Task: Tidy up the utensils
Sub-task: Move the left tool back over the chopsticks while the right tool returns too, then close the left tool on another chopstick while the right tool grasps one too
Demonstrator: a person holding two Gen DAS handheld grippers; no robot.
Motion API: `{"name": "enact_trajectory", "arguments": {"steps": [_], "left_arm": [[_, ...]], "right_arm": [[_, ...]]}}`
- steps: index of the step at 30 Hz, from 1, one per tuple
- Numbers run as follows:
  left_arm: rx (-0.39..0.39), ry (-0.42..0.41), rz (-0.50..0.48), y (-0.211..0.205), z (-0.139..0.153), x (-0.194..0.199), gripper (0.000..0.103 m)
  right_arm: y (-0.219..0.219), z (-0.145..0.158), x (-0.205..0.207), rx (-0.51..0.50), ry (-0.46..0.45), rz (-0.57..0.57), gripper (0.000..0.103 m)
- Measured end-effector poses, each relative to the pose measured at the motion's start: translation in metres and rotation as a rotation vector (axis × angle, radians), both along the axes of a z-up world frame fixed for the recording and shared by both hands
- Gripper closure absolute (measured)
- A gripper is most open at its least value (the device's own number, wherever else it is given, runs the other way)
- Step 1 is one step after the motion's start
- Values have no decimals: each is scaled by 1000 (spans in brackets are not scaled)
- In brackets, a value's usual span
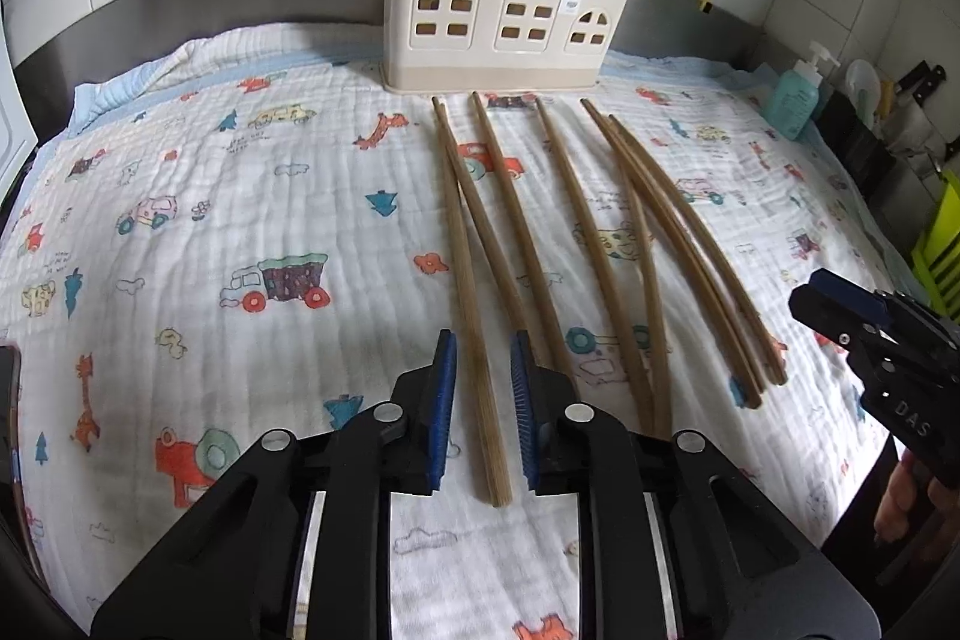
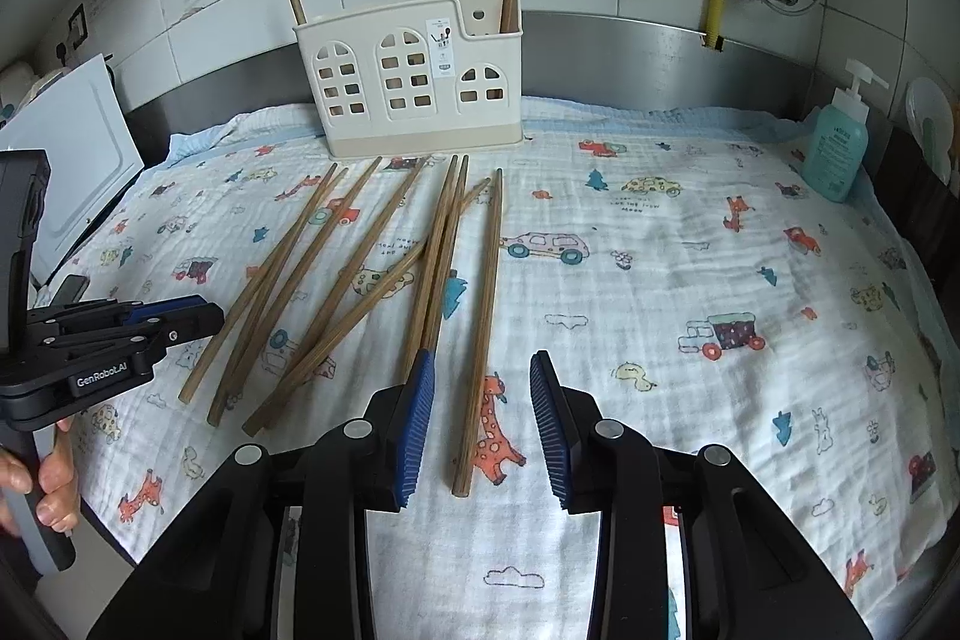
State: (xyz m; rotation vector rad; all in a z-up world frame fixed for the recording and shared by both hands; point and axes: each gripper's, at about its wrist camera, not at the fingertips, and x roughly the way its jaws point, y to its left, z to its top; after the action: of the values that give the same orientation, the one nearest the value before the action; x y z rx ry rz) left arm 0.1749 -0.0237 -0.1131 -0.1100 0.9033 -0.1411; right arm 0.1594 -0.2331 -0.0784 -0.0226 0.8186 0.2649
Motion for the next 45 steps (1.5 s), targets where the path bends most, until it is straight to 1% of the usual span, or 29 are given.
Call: {"name": "enact_trajectory", "arguments": {"steps": [3,5,6,7,9,17,20,24,33,35,36,37,39,40,45], "left_arm": [[10,6,11,0,-5,5,88],[29,5,20,0,-7,8,88],[29,4,20,0,-7,9,88],[28,3,22,1,-7,10,88],[44,-4,31,1,-7,12,88],[20,9,17,1,-9,14,88],[26,8,14,-1,-11,12,88],[25,7,15,-2,-12,13,88],[38,-2,26,-3,-14,15,88],[55,1,30,-5,-13,17,90],[66,3,35,-6,-13,17,95],[66,6,37,-5,-13,17,96],[57,12,37,-3,-12,18,97],[58,13,36,-3,-12,18,97],[65,5,32,-2,-8,16,97]], "right_arm": [[0,-4,2,2,9,-2,72],[-1,-7,4,3,17,-6,73],[-2,-8,5,6,21,-8,74],[-2,-10,6,7,26,-10,78],[-2,-13,8,8,35,-12,78],[5,-18,15,17,50,-1,81],[9,-24,18,16,68,0,84],[12,-30,22,12,86,-1,85],[17,-32,24,-27,71,-8,87],[18,-32,24,-36,69,-8,88],[19,-32,24,-42,66,-9,89],[19,-32,23,-50,63,-15,93],[19,-32,23,-57,61,-14,93],[19,-32,23,-58,59,-16,95],[17,-29,21,-55,51,-23,96]]}}
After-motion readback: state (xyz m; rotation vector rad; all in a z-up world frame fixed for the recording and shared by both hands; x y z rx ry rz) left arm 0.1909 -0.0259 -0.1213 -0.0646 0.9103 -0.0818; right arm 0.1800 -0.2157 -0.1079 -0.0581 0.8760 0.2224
